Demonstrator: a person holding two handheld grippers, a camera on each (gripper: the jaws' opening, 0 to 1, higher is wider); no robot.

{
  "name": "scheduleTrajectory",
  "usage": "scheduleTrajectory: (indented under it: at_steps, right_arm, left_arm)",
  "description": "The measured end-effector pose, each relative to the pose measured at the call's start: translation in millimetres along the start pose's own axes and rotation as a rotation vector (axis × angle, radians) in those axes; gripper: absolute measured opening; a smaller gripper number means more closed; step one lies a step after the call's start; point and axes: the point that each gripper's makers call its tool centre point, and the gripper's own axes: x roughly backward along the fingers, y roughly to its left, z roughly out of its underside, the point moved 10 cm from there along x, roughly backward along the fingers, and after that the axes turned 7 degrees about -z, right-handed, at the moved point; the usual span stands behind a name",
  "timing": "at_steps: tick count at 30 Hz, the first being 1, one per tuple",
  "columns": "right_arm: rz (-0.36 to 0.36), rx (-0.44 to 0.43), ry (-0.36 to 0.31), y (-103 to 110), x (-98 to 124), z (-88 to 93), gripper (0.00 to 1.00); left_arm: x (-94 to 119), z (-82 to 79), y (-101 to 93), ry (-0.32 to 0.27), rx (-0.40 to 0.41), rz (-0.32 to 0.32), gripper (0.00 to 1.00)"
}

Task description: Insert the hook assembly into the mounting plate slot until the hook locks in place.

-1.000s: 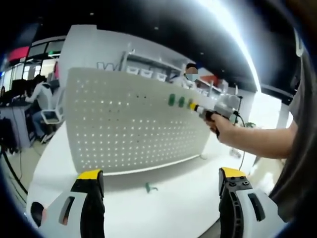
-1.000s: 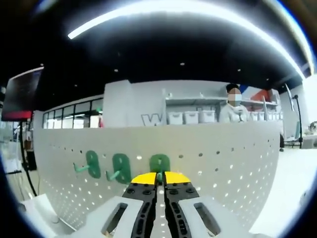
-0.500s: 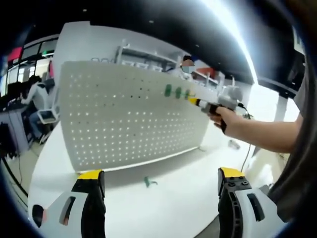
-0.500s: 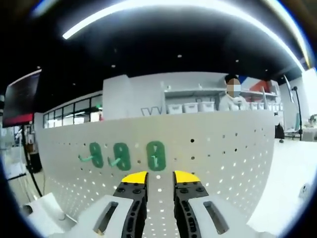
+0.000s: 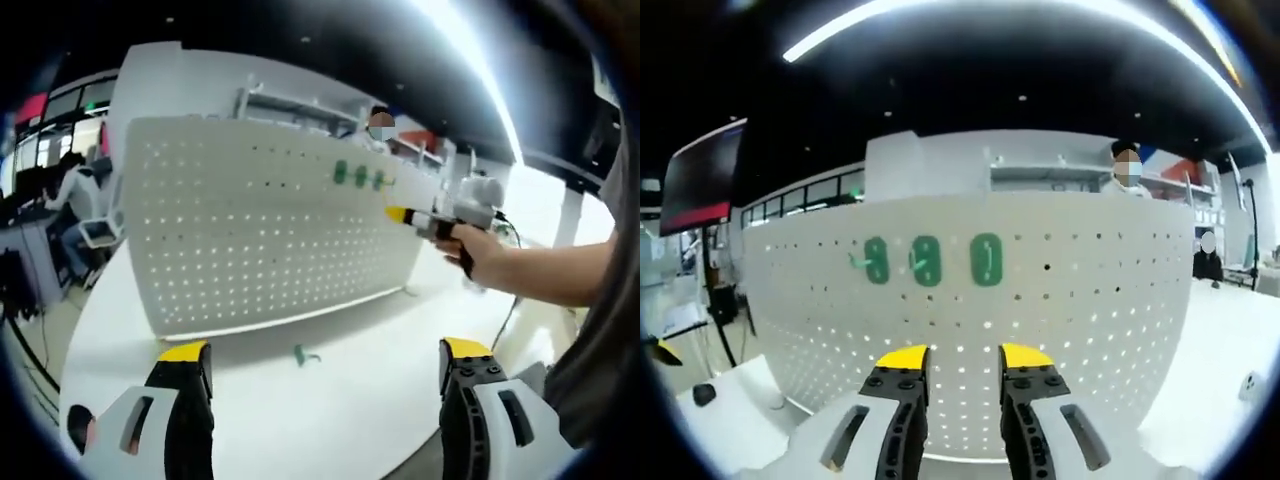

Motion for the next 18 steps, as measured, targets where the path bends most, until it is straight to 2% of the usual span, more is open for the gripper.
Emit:
scheduleTrajectory:
  at_steps: [2,4,9,11,12,15,18]
  right_arm:
    - [-0.011,0.001,0.007,3,5,3.4,0.29]
    - [-0.042,0.011,0.044,6,9,12.5,0.34]
    - [-0.061,-0.007,0.078,10,26,25.1,0.38]
    - [-0.071,-0.019,0.095,13,32,30.6,0.39]
    - [-0.078,-0.024,0.104,15,34,32.9,0.41]
    - [-0.105,-0.033,0.139,25,47,43.8,0.43]
    - [-0.178,-0.015,0.197,43,64,59.3,0.43]
  left_arm:
    - [2,2.7,1.4,0.004,0.005,-0.005,0.96]
    - [4,6.0,2.5,0.005,0.018,-0.009,0.96]
    - [8,10.9,5.2,0.007,0.031,-0.022,0.96]
    - [11,9.9,5.9,-0.017,0.092,-0.008,0.95]
    - [12,9.4,7.3,-0.023,0.093,-0.011,0.95]
    - [14,8.8,8.8,-0.020,0.070,-0.025,0.95]
    - [16,8.9,10.4,-0.015,0.070,-0.024,0.95]
